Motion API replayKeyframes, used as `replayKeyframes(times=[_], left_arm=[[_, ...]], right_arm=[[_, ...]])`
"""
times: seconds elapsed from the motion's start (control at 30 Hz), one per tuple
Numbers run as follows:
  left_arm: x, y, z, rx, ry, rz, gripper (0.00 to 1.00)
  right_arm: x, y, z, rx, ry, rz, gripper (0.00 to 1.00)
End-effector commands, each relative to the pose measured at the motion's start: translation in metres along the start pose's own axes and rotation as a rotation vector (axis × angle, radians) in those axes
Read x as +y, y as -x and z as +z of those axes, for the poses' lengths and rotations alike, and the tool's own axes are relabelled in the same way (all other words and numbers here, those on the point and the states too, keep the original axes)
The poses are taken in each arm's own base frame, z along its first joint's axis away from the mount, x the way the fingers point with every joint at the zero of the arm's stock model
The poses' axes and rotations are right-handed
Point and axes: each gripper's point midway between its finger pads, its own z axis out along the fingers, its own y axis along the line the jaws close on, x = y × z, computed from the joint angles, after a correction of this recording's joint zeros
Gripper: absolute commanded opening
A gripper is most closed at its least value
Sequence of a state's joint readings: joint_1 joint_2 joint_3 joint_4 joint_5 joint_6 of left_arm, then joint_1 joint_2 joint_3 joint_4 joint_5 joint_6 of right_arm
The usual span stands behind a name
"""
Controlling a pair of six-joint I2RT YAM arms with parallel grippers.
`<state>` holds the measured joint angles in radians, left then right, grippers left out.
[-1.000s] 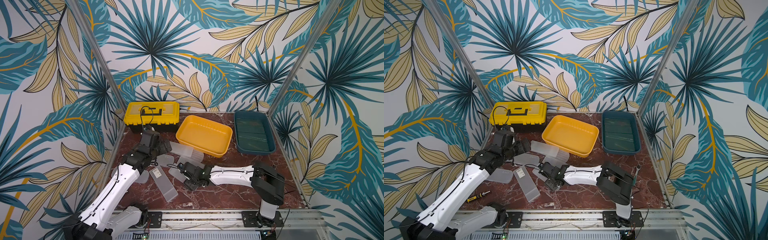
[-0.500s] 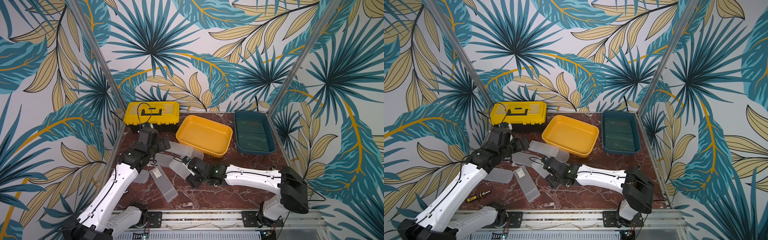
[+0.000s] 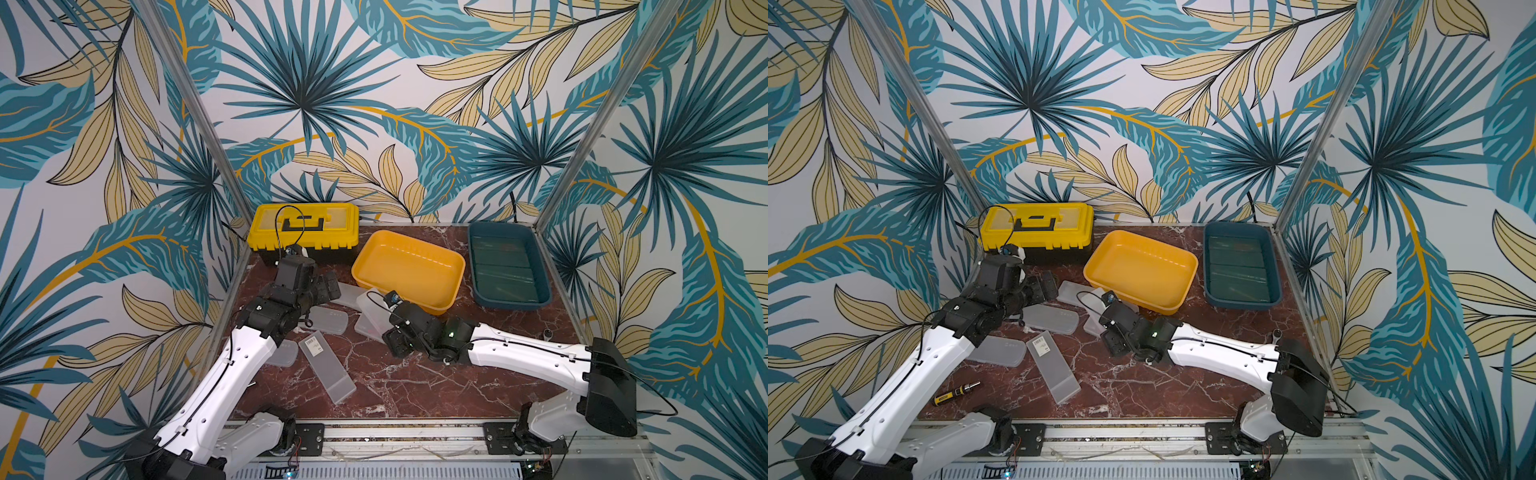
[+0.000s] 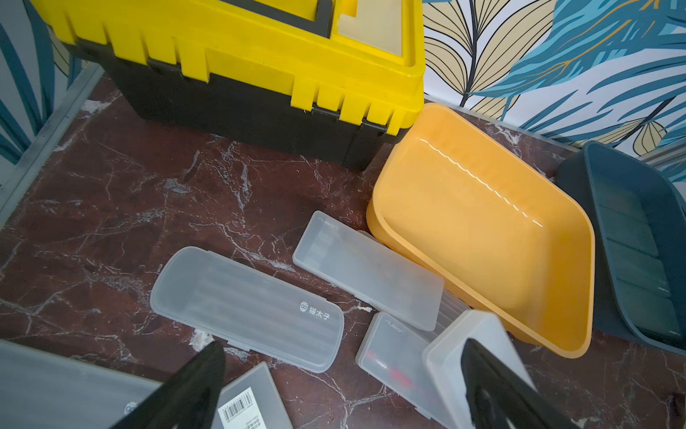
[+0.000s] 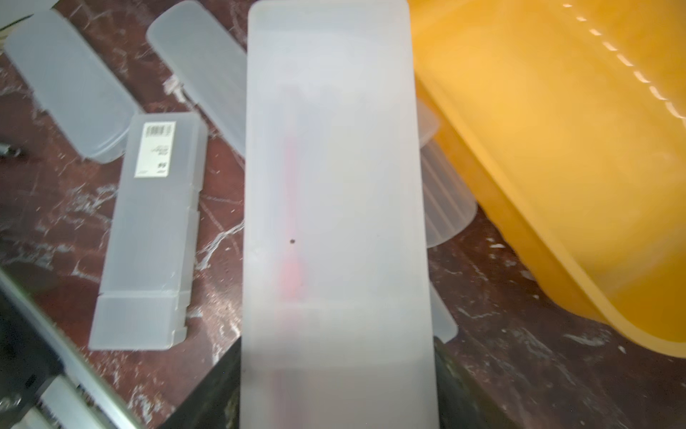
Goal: Place the pencil cases by color into the storage box
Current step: Pick up the pencil case from the center of the board, then place the pencil case at the storage box.
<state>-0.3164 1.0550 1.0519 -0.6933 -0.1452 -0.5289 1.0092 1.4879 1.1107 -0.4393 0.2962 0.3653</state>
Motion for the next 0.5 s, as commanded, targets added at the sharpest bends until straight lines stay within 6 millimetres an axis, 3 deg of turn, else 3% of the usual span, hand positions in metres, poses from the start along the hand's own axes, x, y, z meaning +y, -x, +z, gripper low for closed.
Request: replayKeyframes(times=[0.0, 0.2, 0.33, 0.47], left_arm=[[-0.005, 0.011, -0.008, -0.030, -0.028, 0.010, 1.00], [-0.011, 0.004, -0.007, -0.002, -0.069, 0.012, 1.00], [-0.012, 0.000, -0.006, 0.010, -0.080, 0.010, 1.00], [-0.019, -0.004, -0.008, 0.031, -0.121, 0.008, 1.00]], right_arm=[[-0.041, 0.033, -0.011, -0.096, -0.114, 0.140, 0.58], [-0.116, 0.071, -0.004, -0.191, -0.272, 0.320, 0.58], [-0.149, 0.089, 0.006, -0.221, -0.354, 0.401, 0.58], [-0.173, 0.098, 0.030, -0.212, -0.393, 0.487, 0.58]])
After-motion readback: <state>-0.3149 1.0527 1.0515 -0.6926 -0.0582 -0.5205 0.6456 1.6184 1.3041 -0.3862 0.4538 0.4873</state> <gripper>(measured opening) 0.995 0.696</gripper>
